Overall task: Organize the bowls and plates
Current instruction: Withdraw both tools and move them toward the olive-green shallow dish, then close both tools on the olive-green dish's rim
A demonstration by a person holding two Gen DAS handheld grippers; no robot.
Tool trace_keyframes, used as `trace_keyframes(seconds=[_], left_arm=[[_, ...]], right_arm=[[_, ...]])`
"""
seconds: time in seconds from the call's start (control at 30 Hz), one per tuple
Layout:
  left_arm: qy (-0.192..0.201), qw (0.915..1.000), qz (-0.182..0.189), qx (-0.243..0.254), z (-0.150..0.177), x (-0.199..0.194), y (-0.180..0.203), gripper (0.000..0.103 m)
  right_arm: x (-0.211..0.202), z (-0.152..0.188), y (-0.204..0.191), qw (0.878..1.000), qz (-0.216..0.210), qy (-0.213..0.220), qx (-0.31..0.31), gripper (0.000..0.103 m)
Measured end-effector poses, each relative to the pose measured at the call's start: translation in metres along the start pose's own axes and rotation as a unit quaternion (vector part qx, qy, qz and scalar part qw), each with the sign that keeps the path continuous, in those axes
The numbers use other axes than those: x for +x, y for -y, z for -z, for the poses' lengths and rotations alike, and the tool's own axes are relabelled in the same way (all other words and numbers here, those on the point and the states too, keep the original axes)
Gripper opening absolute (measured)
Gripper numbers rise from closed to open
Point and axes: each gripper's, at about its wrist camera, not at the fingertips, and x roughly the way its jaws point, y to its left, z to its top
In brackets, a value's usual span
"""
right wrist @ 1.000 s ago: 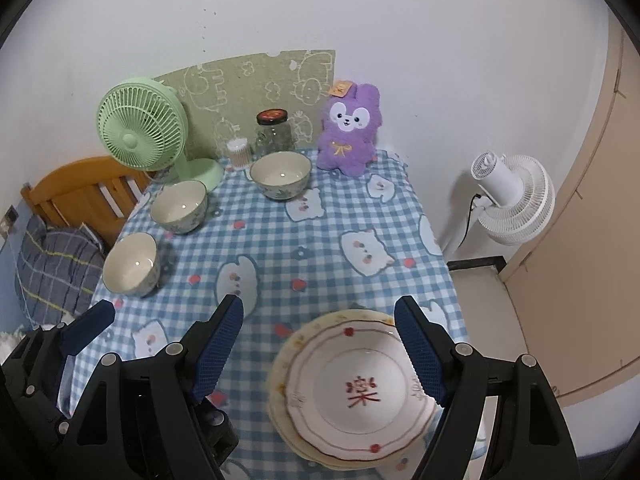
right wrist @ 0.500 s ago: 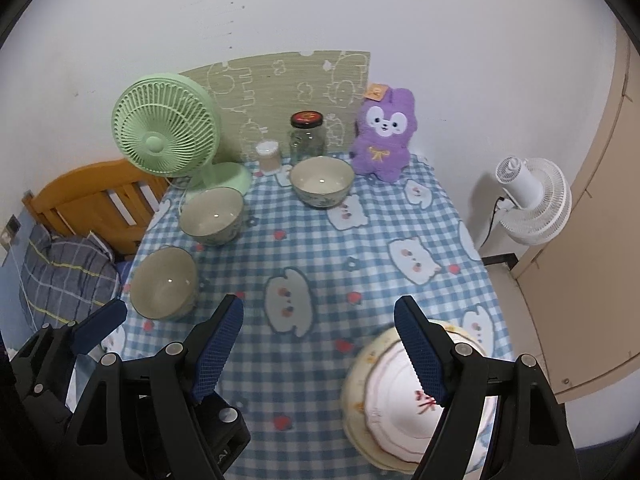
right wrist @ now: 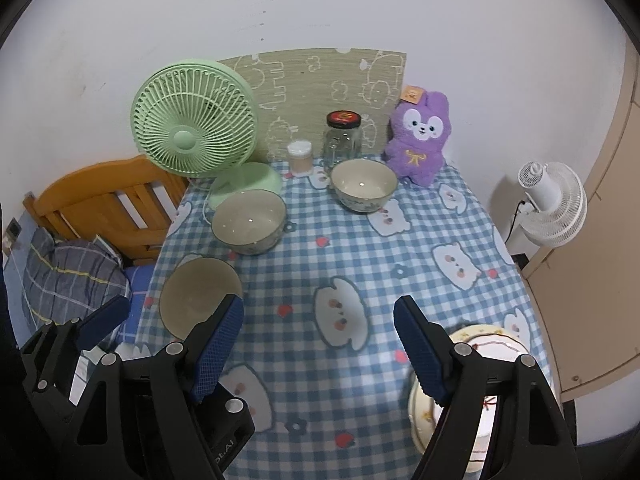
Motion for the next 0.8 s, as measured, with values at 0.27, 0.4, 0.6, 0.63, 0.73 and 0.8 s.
trace_keyframes(seconds=[0.27,0.4,0.6,0.63,0.73,0.8], left_arm=[[-0.006,1.0000,-0.007,-0.002,-0.006,0.022,-0.031,0.080],[-0.018,0.9998,-0.009,0.000,-0.007,0.039,-0.042,0.080],[-0.034,0.9993,-0.018,-0.002,-0.003,0.071,-0.062,0.080],[-0.035,0.9992,-0.019,-0.005,-0.002,0.076,-0.066,0.080],[-0.038,0.9989,-0.025,-0.012,0.000,0.091,-0.078,0.080],[-0.047,0.9984,-0.030,-0.013,0.001,0.102,-0.084,0.074]], right_arm=[[0.026,-0.008,-0.029,1.000,-0.003,-0.008,-0.003,0.080],[0.046,-0.011,-0.041,1.000,-0.011,-0.020,-0.007,0.080],[0.082,-0.010,-0.060,0.999,-0.019,-0.036,-0.017,0.080],[0.086,-0.010,-0.062,0.999,-0.018,-0.036,-0.017,0.080],[0.103,-0.008,-0.071,0.999,-0.014,-0.040,-0.020,0.079],[0.114,-0.008,-0.076,0.999,-0.013,-0.045,-0.025,0.072]])
